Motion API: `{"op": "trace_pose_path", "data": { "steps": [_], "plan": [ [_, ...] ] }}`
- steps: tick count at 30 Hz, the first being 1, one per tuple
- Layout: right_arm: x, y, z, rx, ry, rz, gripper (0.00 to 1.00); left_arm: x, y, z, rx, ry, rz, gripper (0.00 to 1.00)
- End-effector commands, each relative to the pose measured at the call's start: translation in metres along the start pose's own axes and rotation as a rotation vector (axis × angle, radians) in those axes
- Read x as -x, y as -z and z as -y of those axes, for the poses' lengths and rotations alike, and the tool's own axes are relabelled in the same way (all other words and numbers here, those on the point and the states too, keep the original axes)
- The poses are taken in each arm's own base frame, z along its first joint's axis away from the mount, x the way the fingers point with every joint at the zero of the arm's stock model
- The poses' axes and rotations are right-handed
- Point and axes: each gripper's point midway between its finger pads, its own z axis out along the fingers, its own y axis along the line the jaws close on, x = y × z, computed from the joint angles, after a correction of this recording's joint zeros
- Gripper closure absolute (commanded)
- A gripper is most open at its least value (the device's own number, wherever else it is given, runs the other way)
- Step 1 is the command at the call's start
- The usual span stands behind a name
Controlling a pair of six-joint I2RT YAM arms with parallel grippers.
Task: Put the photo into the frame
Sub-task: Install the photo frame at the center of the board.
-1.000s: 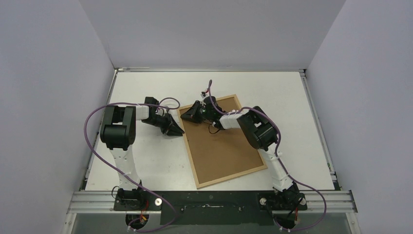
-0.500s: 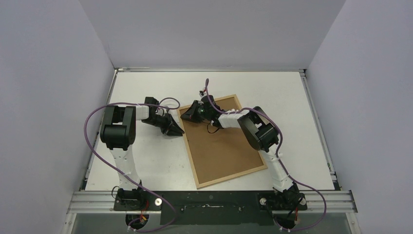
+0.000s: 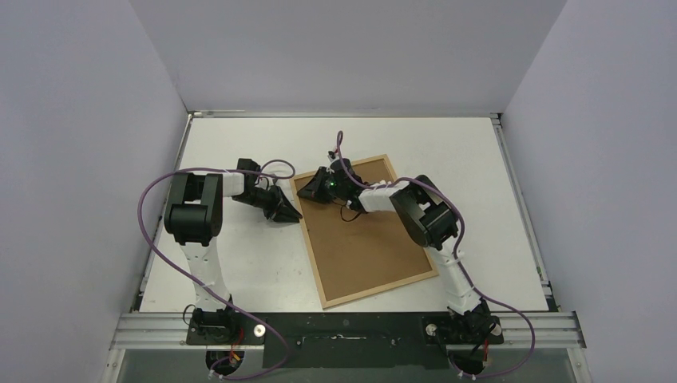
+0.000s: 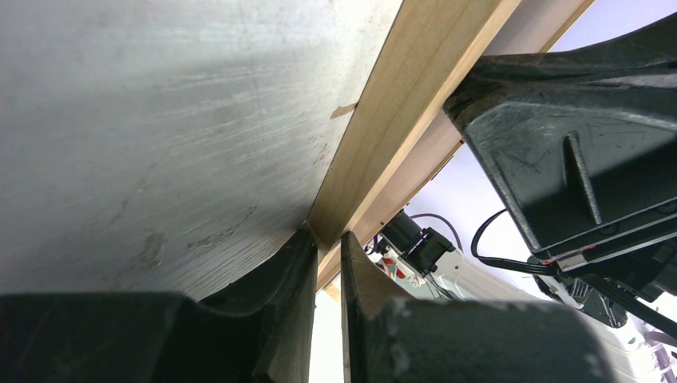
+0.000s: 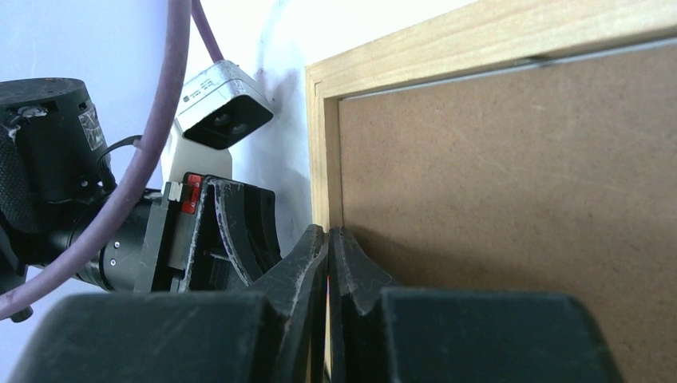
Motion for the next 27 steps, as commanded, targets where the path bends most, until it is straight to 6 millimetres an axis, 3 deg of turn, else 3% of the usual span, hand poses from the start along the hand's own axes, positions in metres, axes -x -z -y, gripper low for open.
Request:
{"op": "trace_pose_path", "data": {
  "steps": [1, 4, 7, 10, 13, 17, 22, 27],
  "plan": [
    [-0.069, 0.022, 0.121, -0.383, -0.048, -0.169, 1.00, 0.005, -0.027, -0.113, 0.418, 0.083, 0.069, 0.94],
    [-0.069, 0.021, 0.122, -0.386, -0.049, -0.166, 1.00, 0.005, -0.027, -0.113, 0.419, 0.083, 0.069, 0.94],
    [-0.054, 0.018, 0.104, -0.338, -0.041, -0.135, 1.00, 0.005, -0.025, -0.111, 0.417, 0.081, 0.072, 0.94],
    [-0.017, 0.021, 0.060, -0.223, -0.051, -0.053, 1.00, 0.007, -0.024, -0.109, 0.412, 0.077, 0.077, 0.94],
    [0.025, 0.041, 0.011, -0.123, -0.033, 0.046, 1.00, 0.010, -0.021, -0.103, 0.397, 0.071, 0.088, 0.93],
    [0.051, 0.076, -0.020, -0.096, 0.021, 0.110, 0.93, 0.015, -0.020, -0.097, 0.381, 0.063, 0.097, 0.87],
    [0.018, 0.099, -0.021, -0.072, 0.110, -0.022, 0.79, 0.022, -0.023, -0.081, 0.321, 0.029, 0.101, 0.74],
    [-0.043, 0.121, -0.010, 0.005, 0.214, -0.232, 0.76, 0.032, -0.024, -0.076, 0.321, 0.000, 0.104, 0.69]
  ]
}}
